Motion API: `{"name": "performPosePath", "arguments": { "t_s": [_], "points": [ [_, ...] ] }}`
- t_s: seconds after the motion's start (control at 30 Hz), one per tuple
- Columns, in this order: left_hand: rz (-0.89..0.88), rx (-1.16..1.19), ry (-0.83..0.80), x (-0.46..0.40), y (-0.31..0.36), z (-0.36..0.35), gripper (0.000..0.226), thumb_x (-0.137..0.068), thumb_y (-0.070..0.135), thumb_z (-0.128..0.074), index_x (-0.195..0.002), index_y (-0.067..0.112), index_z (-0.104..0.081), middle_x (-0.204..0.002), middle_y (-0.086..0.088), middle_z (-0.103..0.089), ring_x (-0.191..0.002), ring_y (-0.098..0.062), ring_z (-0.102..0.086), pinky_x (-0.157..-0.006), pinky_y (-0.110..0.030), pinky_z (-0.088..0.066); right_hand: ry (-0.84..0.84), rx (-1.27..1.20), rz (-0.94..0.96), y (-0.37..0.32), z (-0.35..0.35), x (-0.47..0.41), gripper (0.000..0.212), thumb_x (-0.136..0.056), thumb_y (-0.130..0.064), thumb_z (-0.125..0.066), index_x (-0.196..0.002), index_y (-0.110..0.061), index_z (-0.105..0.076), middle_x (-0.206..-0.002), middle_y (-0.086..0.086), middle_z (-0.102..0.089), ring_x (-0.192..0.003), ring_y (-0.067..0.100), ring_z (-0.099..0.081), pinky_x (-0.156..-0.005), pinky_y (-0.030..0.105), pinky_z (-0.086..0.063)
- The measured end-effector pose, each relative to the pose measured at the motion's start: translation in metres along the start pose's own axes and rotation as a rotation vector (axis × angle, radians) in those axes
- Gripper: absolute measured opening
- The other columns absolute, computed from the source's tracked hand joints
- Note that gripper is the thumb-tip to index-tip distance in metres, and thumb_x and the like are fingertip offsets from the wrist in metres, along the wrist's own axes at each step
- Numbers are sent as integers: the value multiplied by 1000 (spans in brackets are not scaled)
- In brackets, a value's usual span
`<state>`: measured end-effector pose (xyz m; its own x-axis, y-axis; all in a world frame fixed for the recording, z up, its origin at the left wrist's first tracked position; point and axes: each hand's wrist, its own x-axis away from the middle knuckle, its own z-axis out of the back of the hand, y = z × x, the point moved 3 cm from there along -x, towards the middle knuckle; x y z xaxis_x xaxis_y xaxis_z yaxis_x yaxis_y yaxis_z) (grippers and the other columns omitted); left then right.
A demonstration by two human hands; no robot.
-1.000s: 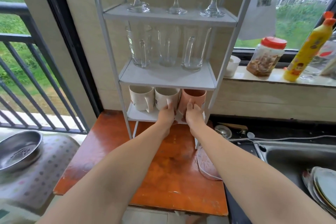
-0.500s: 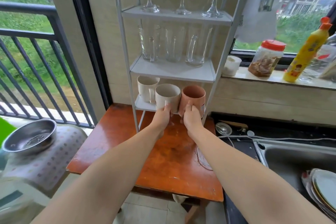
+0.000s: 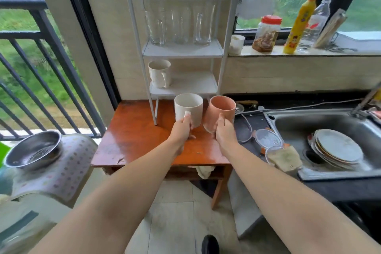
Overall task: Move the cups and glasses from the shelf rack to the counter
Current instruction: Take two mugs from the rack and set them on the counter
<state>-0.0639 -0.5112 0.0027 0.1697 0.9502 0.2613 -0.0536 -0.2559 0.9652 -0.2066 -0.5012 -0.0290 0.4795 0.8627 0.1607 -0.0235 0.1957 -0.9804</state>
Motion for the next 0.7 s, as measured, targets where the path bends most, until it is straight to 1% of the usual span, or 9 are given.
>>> {"name": "performPosePath", "arguments": {
  "t_s": [0.23,0.33,0.37,0.43,0.47,0.5,0.57,0.63,0.7],
  "points": [
    [68,-94,-126,55,-34,-53,41,-101,42,-30,-69,20,-45,-66,0,-42,-59,-12,-40,-64,-26,-41,182,-51,-98,41,85,68,44,-102,-36,-27,-65,-21,-44,-61,-1,-44,-55,15,-43,-55,28,-38],
    [76,-140,-220,76,-44,-97,42,-102,40,-31,-69,20,-47,-65,0,-42,-56,-12,-39,-53,-21,-38,300,-93,-121,49,136,96,45,-103,-33,-29,-63,-16,-44,-58,1,-42,-53,16,-42,-48,27,-35],
    [78,-144,-256,82,-47,-112,43,-102,39,-32,-72,16,-53,-64,0,-42,-55,-12,-39,-48,-20,-38,334,-95,-137,49,153,105,45,-103,-34,-29,-64,-16,-44,-59,1,-43,-54,15,-42,-48,25,-36],
    [86,-153,-332,100,-53,-153,50,-101,38,-34,-106,-2,-64,-65,-2,-46,-55,-14,-44,-42,-21,-39,423,-135,-170,54,197,129,42,-103,-33,-29,-69,-14,-45,-61,2,-43,-54,15,-43,-45,23,-36],
    [89,-161,-346,106,-55,-166,54,-101,38,-35,-122,-7,-56,-69,-6,-52,-59,-18,-50,-43,-22,-40,450,-163,-172,56,210,137,41,-103,-33,-29,-71,-13,-45,-61,3,-43,-52,15,-42,-44,24,-35],
    [93,-167,-376,118,-57,-187,54,-101,36,-36,-127,-8,-53,-79,-12,-60,-66,-24,-57,-46,-23,-41,490,-200,-173,59,231,148,42,-104,-33,-29,-70,-13,-44,-61,4,-41,-51,16,-41,-43,25,-34],
    [94,-174,-447,143,-63,-226,42,-102,34,-35,-108,1,-61,-87,-14,-58,-70,-24,-57,-50,-24,-41,571,-282,-181,70,271,170,43,-104,-33,-28,-68,-14,-41,-59,4,-37,-49,15,-37,-45,25,-31],
    [112,-199,-527,172,-72,-266,35,-102,34,-33,-77,18,-52,-73,-3,-47,-62,-15,-45,-52,-25,-41,646,-323,-206,83,315,194,42,-103,-34,-28,-68,-16,-41,-60,3,-36,-49,15,-33,-45,26,-29],
    [143,-218,-606,202,-83,-305,38,-101,36,-33,-69,19,-43,-64,-1,-37,-57,-13,-37,-52,-25,-39,718,-315,-228,97,362,222,42,-103,-35,-27,-68,-18,-42,-61,2,-39,-48,15,-34,-44,25,-30]
  ]
}}
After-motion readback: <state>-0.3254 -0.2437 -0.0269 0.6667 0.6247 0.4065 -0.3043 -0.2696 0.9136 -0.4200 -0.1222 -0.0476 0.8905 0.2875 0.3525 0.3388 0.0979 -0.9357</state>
